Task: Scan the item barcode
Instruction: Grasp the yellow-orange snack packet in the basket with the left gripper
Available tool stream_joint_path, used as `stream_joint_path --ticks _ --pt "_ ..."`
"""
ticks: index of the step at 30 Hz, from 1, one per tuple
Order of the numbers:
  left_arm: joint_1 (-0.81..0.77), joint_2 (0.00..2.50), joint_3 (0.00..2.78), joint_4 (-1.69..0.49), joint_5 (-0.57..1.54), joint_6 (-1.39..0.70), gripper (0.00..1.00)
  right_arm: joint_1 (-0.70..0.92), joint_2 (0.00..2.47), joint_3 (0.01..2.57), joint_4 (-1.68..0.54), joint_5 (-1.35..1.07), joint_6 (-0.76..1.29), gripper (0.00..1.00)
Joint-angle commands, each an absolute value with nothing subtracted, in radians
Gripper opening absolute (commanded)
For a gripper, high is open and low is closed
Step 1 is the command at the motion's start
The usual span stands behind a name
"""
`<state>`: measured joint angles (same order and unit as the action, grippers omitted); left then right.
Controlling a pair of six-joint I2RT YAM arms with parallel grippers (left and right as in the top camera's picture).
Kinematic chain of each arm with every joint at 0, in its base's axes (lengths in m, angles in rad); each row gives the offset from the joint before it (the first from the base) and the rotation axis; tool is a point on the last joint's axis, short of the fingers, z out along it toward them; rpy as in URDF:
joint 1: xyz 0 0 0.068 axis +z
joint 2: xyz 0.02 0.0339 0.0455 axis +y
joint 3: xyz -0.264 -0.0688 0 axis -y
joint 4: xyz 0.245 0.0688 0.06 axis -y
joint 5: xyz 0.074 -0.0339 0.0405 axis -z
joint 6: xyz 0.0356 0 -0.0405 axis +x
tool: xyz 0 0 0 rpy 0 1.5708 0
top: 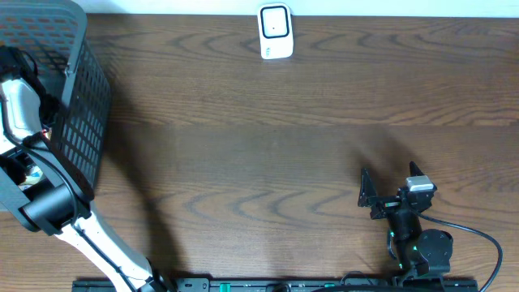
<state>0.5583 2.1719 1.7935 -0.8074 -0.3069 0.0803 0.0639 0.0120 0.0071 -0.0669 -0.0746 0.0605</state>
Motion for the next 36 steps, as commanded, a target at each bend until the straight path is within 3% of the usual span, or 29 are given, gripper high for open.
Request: stream_joint_path --ticks 1,3,8,9,11,16,22,30,36 --pt "0.561 2.192 1.776 -0.803 -0.216 0.086 0.85 0.058 0.007 0.006 -0.072 -0.078 0.063 0.99" --pt "0.561 2.201 1.766 -0.802 -0.217 0.086 0.84 0.058 0.007 0.006 -0.072 -0.078 0.063 0.99" --pt "0.565 2.239 1.740 -0.802 -0.218 0.086 0.69 0.058 0.007 0.006 -0.072 -0.078 0.063 0.99" --pt "0.566 2.241 1.739 -0.803 -0.218 0.086 0.63 0.058 0.007 0.006 -0.072 -0.078 0.063 0.99" --pt "0.568 2.238 1.741 -0.802 -0.217 0.086 0.38 0.058 0.007 0.006 -0.072 -0.078 0.063 0.99" --pt "0.568 2.183 1.773 -0.799 -0.217 0.065 0.08 0.058 0.007 0.006 -0.072 -0.078 0.063 0.99" --pt "0.568 2.020 1.784 -0.726 -0.212 -0.070 0.08 0.058 0.007 0.006 -0.072 -0.078 0.063 0.99" --pt "0.568 1.792 1.784 -0.591 -0.004 -0.077 0.07 0.058 0.007 0.006 -0.072 -0.078 0.063 0.99" --pt "0.568 1.681 1.784 -0.548 0.019 -0.088 0.08 0.058 0.007 0.006 -0.071 -0.078 0.063 0.99"
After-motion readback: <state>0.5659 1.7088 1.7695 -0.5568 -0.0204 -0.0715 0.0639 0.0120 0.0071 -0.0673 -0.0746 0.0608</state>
